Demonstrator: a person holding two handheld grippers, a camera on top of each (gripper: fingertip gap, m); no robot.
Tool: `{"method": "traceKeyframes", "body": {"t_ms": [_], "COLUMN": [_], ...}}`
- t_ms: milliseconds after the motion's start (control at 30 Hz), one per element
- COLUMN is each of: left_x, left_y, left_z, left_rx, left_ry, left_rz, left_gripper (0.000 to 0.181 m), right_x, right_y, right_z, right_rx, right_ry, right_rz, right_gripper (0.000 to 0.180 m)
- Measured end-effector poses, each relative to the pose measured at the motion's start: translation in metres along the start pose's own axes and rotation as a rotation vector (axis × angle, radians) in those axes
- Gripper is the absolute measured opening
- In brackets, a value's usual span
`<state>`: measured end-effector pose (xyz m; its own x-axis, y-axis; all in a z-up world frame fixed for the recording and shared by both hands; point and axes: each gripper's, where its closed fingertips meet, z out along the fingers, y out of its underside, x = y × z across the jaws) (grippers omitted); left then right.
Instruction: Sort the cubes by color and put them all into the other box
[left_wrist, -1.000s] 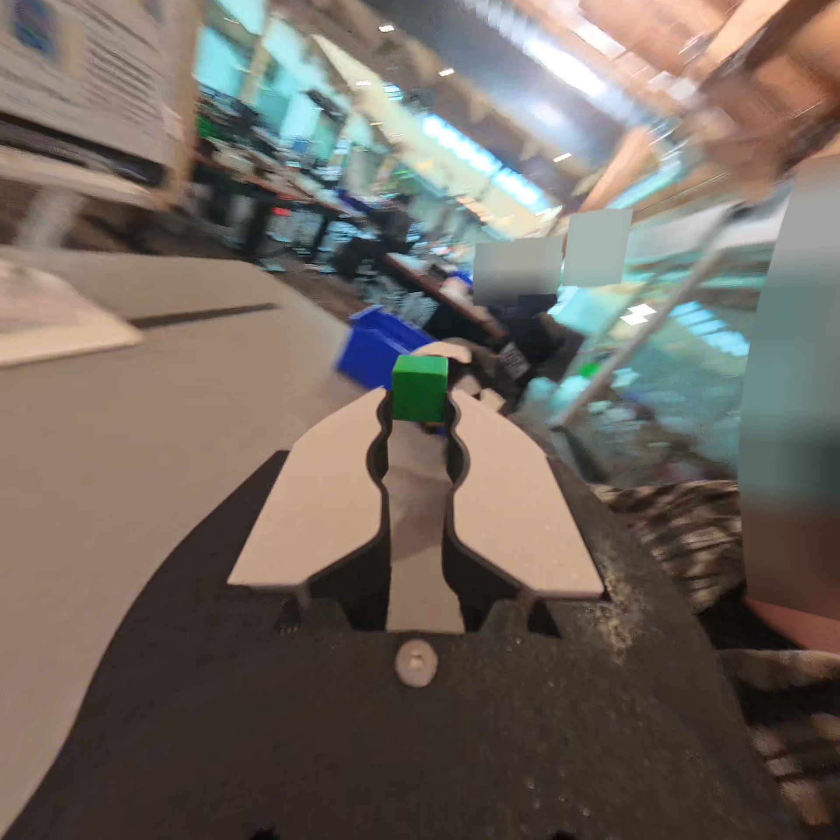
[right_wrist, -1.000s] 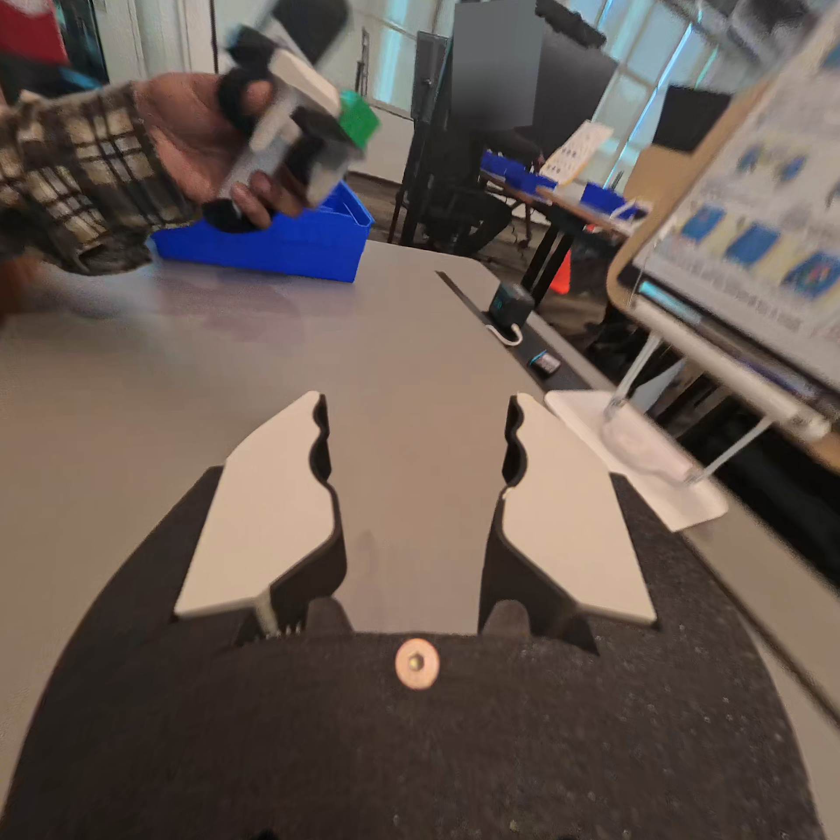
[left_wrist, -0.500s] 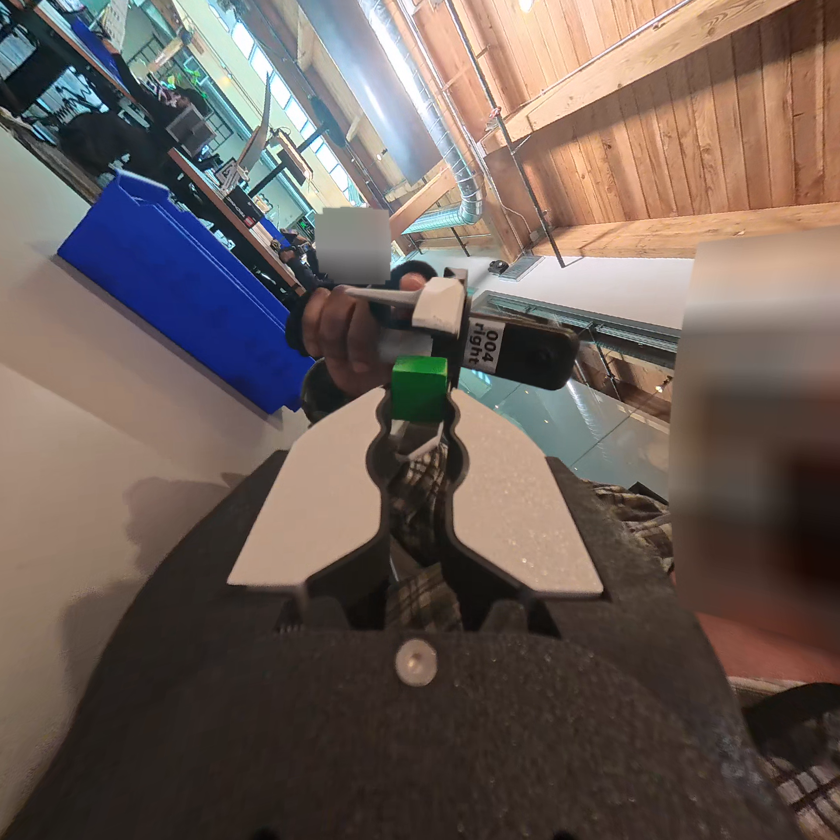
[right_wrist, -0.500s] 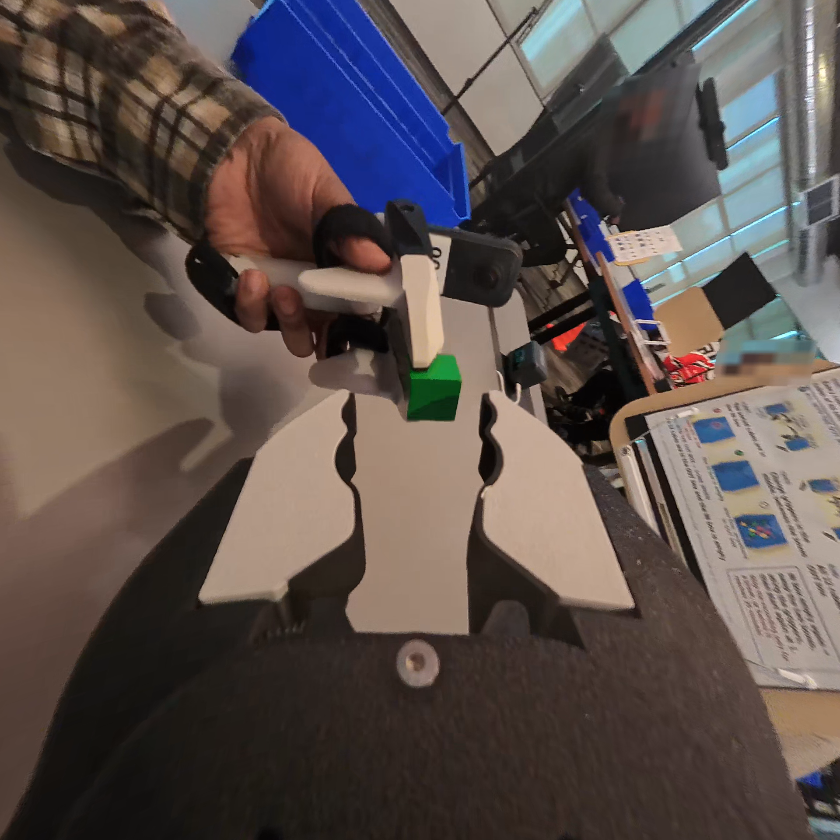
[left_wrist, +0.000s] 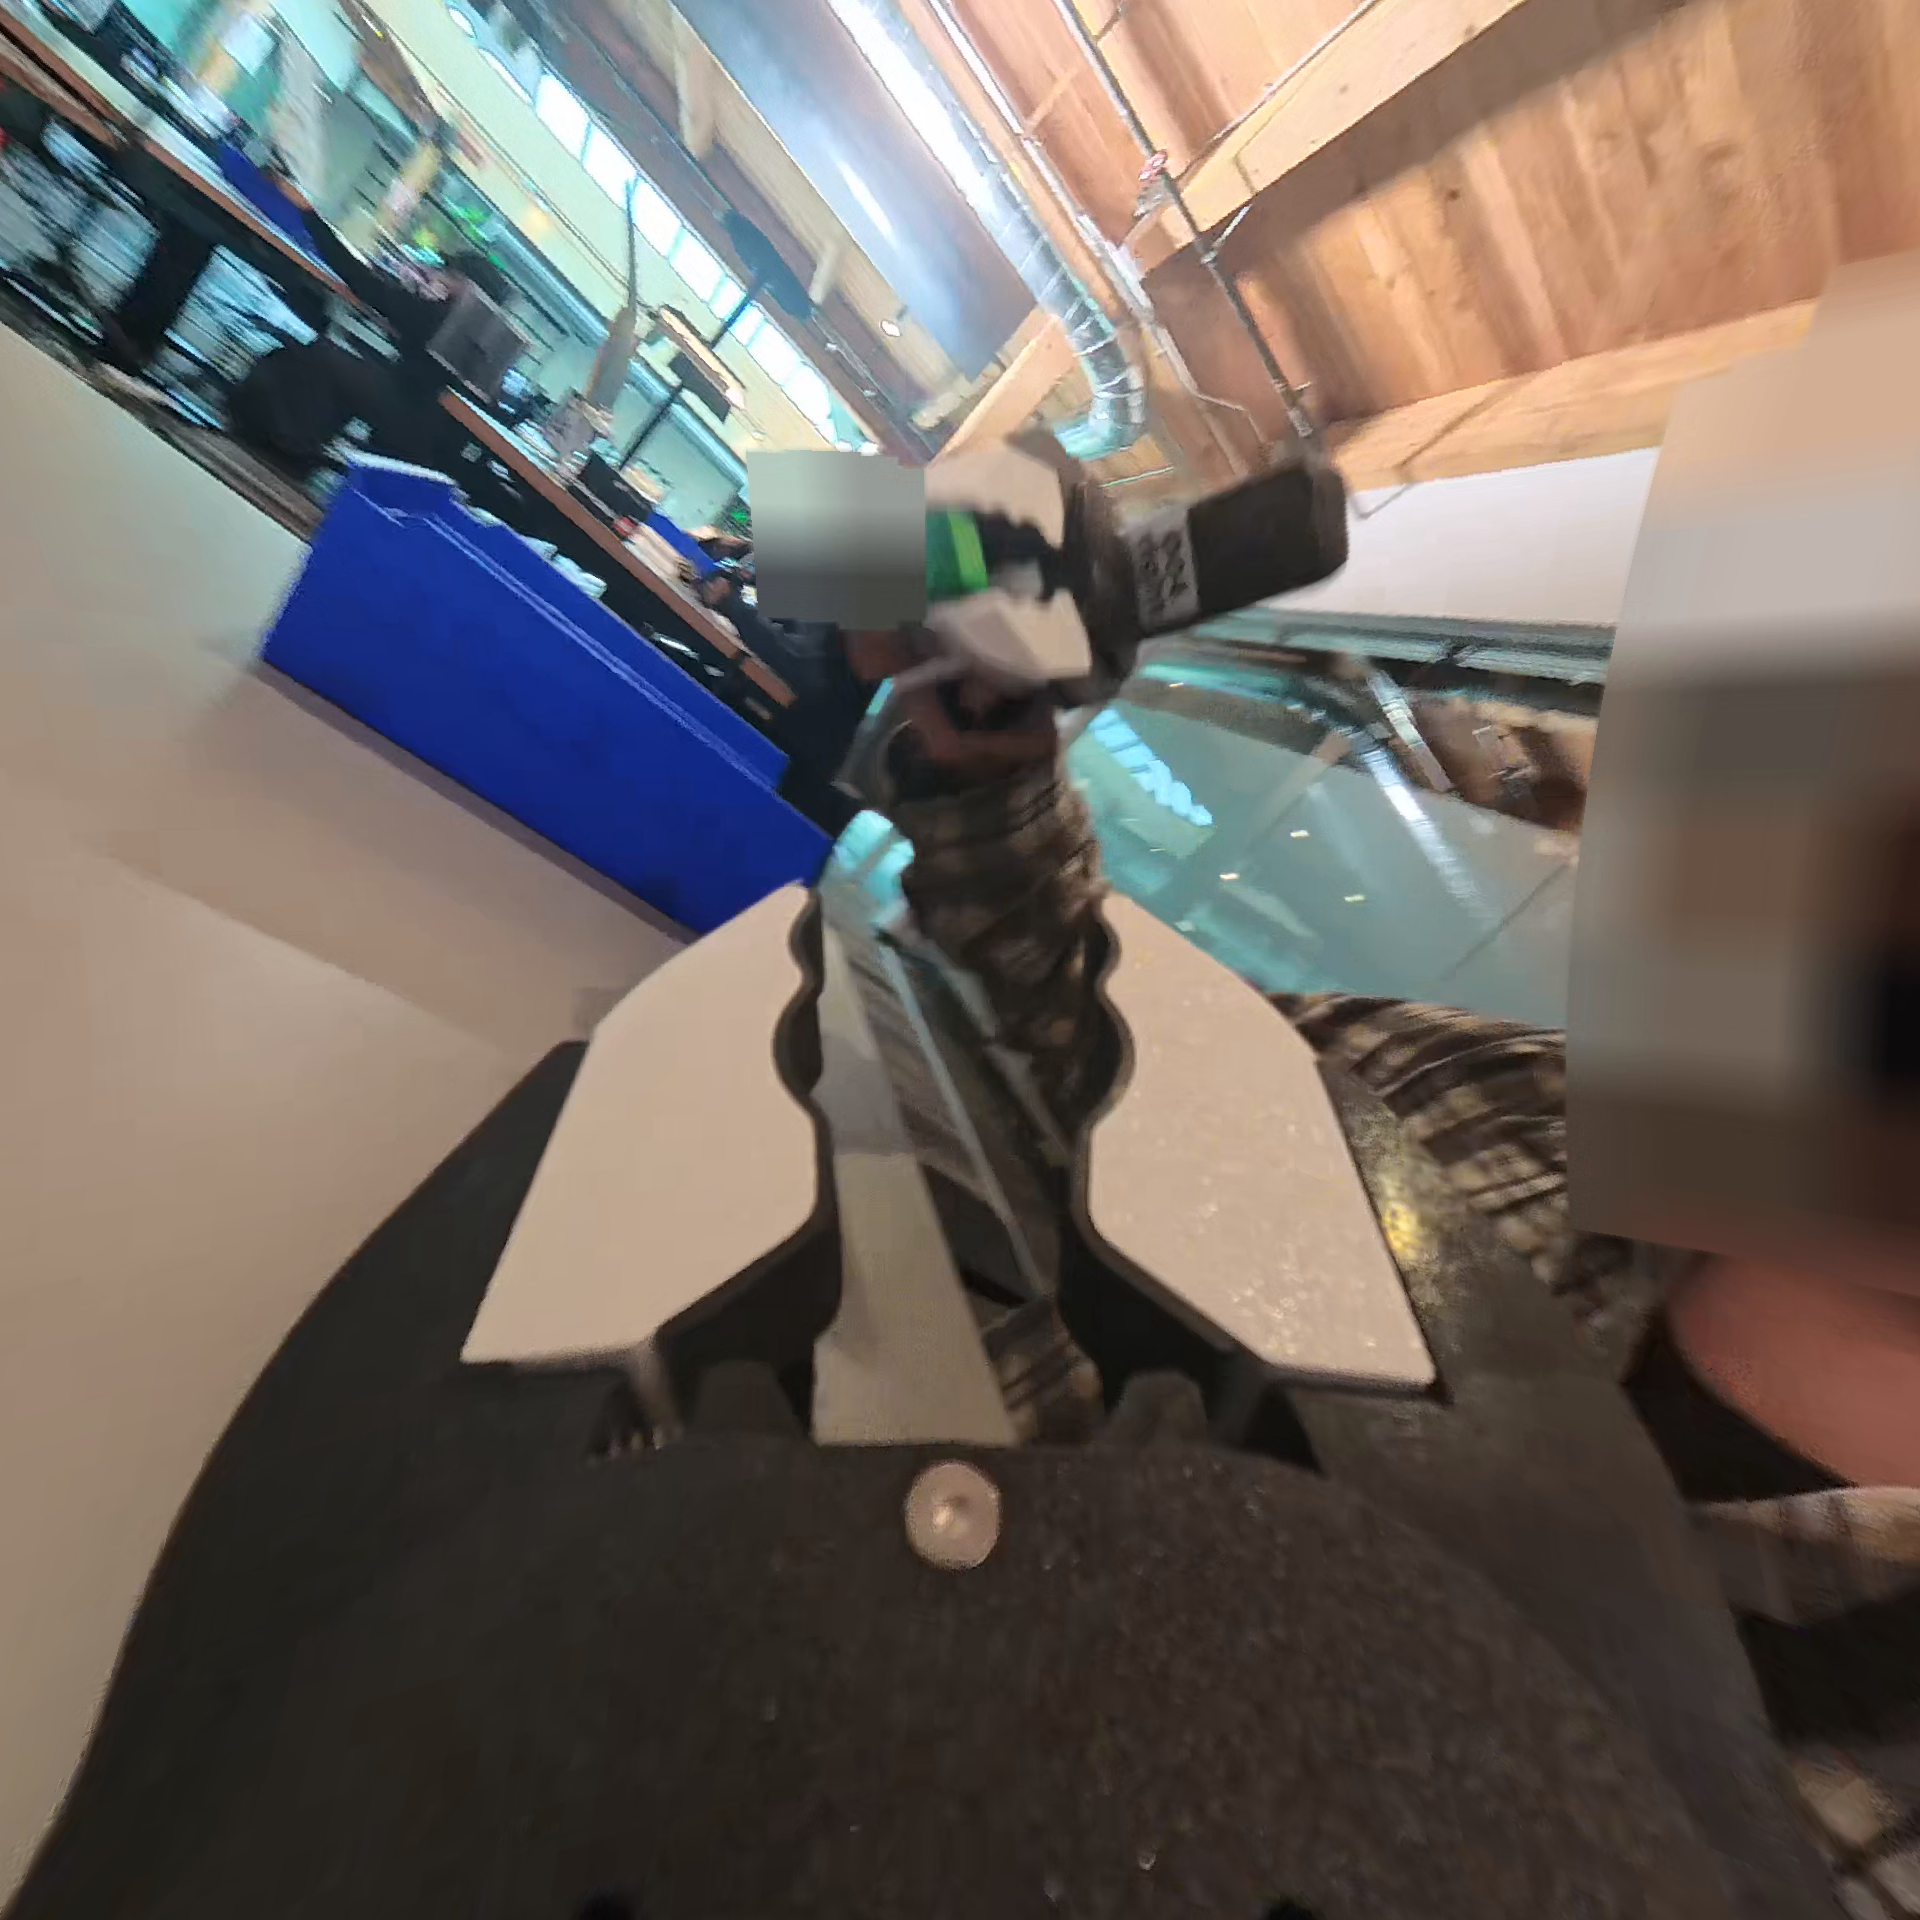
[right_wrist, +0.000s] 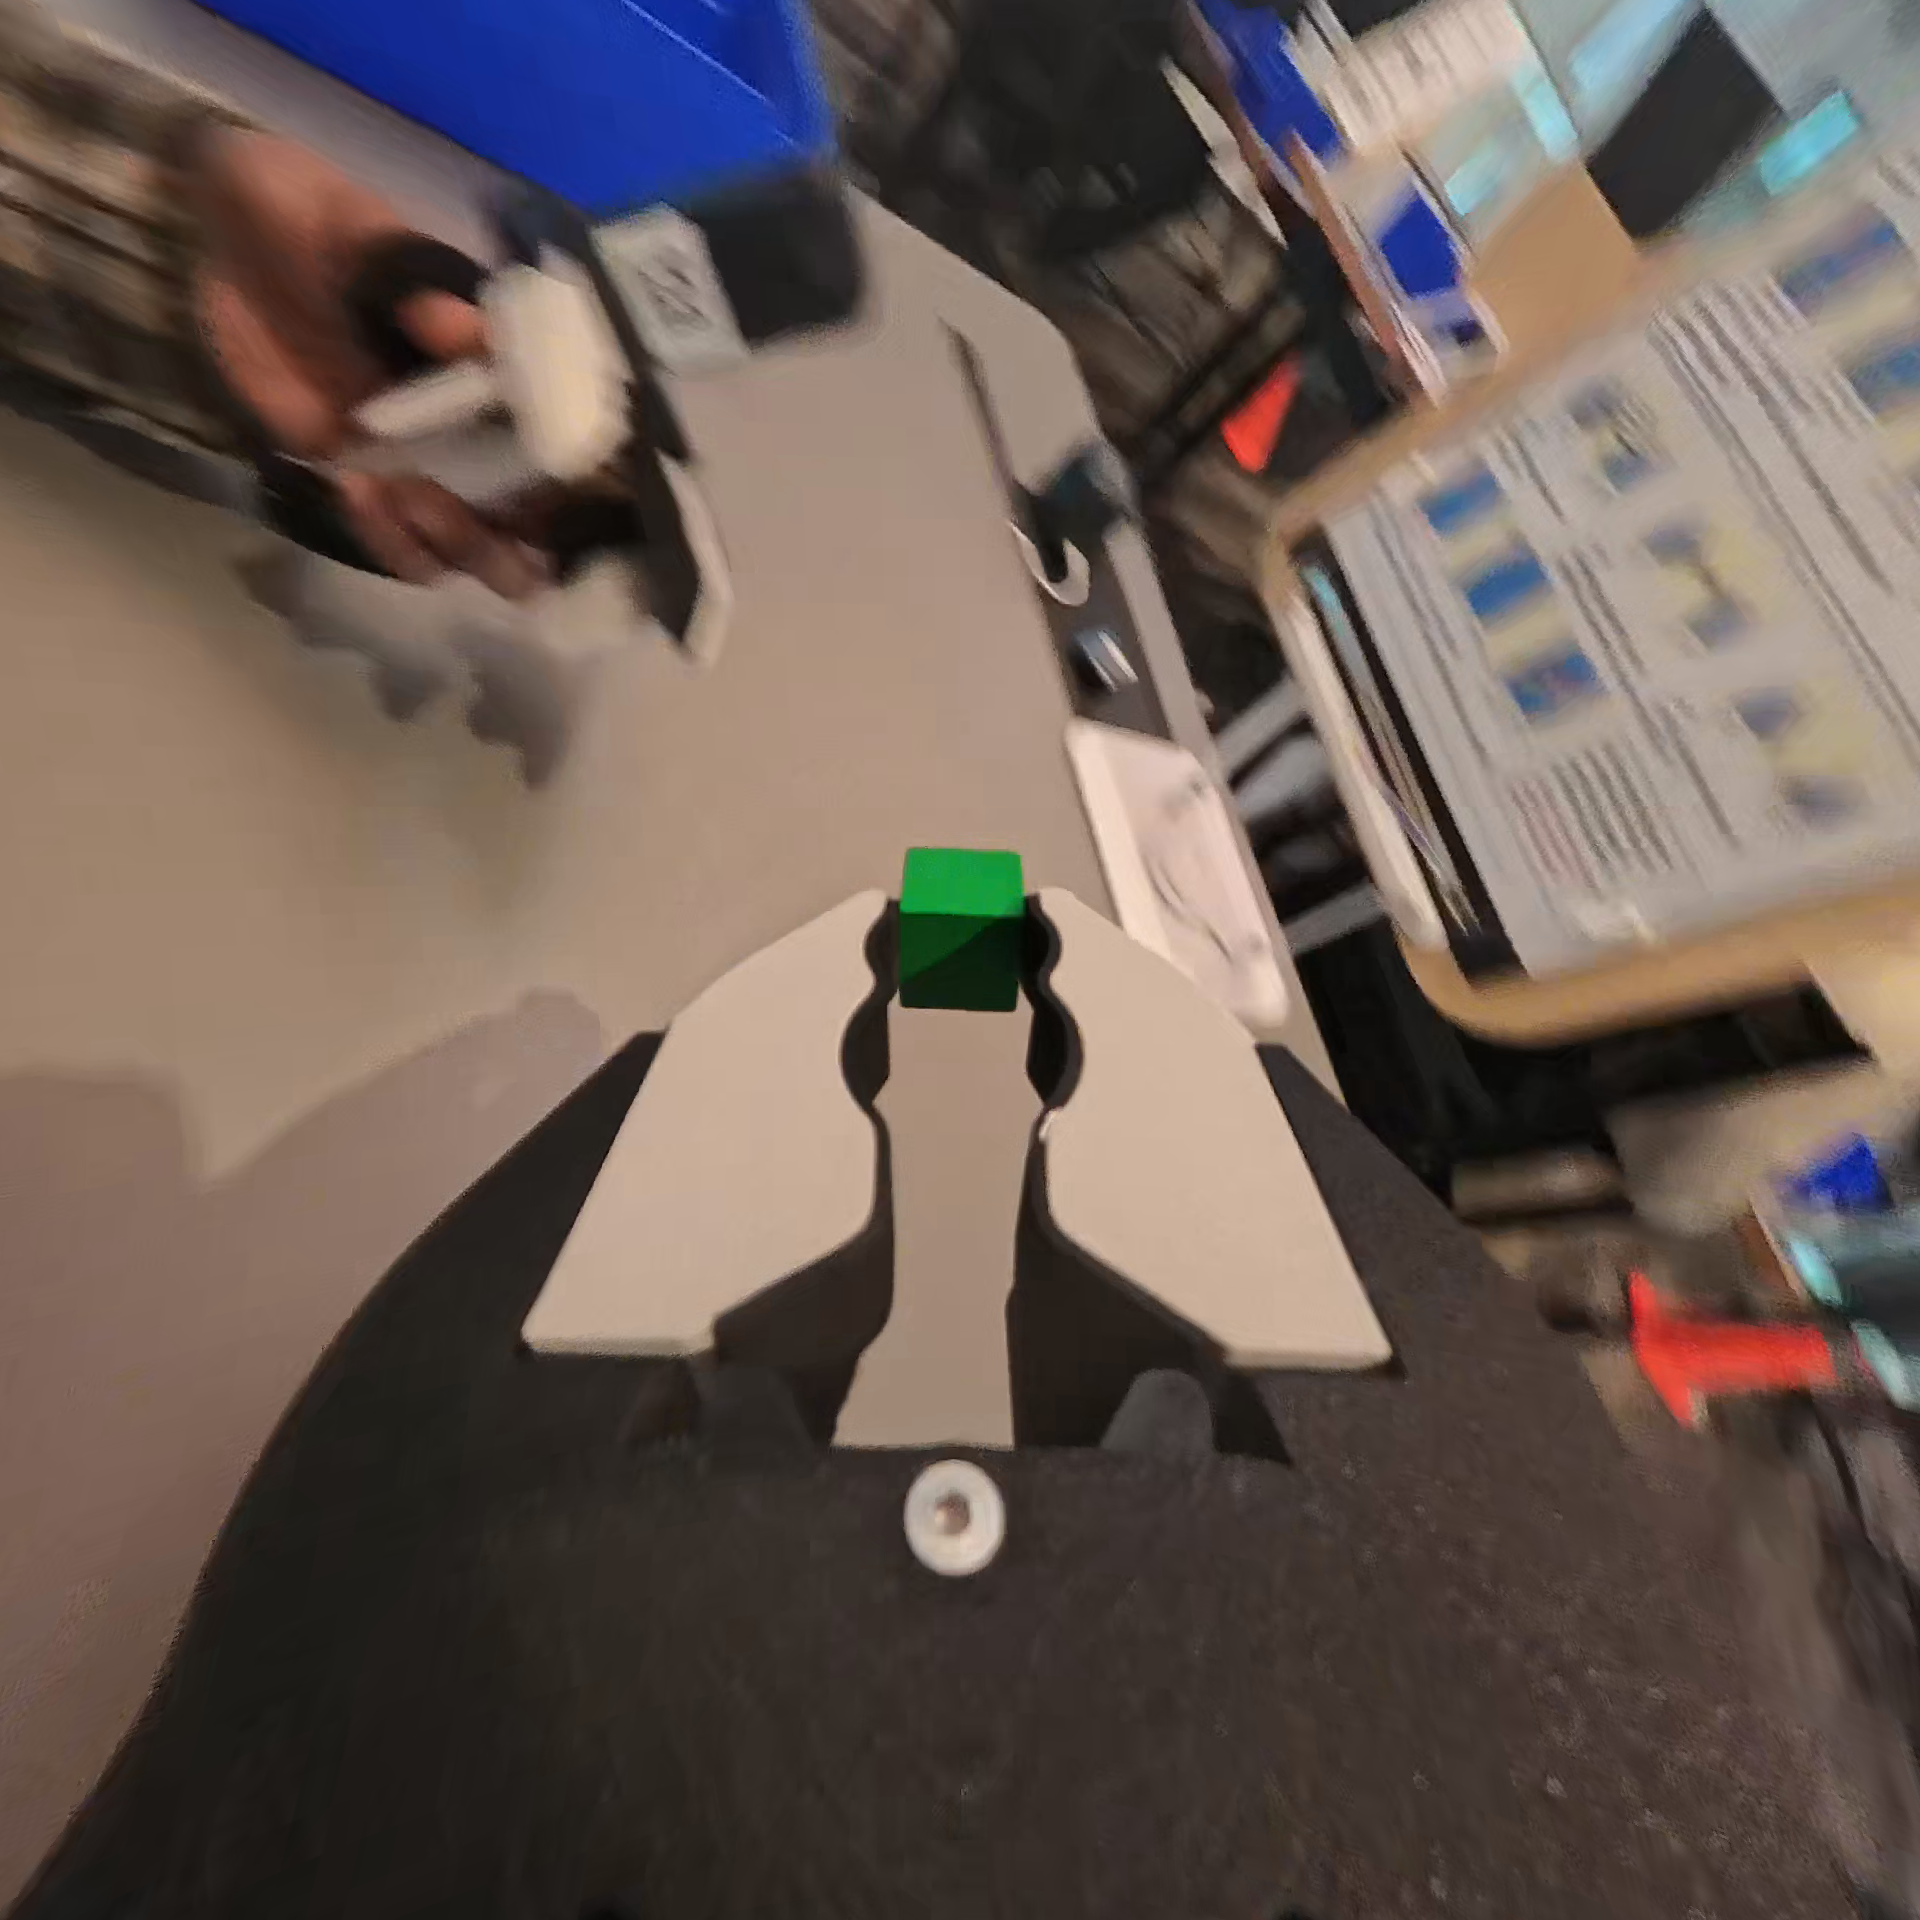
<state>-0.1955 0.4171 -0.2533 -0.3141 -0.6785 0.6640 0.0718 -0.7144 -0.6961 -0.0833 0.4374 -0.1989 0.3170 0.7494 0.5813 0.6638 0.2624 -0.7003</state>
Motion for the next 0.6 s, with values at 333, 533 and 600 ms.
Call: {"method": "traceKeyframes", "body": {"t_ms": [333, 533, 600], "left_x": [-0.008, -0.016, -0.018], "left_y": [0.004, 0.011, 0.012], "left_z": [0.003, 0.004, 0.003], "left_rx": [-0.064, -0.098, -0.095], "left_ry": [-0.23, -0.28, -0.283], "left_rz": [0.457, 0.513, 0.499], "left_gripper": [0.067, 0.063, 0.062], "right_x": [0.099, 0.056, 0.046], "right_y": [0.223, 0.312, 0.327], "right_z": [-0.121, -0.092, -0.08], "right_rx": [-0.456, -0.541, -0.569], "right_ry": [0.212, 0.118, 0.091], "right_rz": [0.837, 1.108, 1.127], "right_gripper": [0.022, 0.022, 0.022]}}
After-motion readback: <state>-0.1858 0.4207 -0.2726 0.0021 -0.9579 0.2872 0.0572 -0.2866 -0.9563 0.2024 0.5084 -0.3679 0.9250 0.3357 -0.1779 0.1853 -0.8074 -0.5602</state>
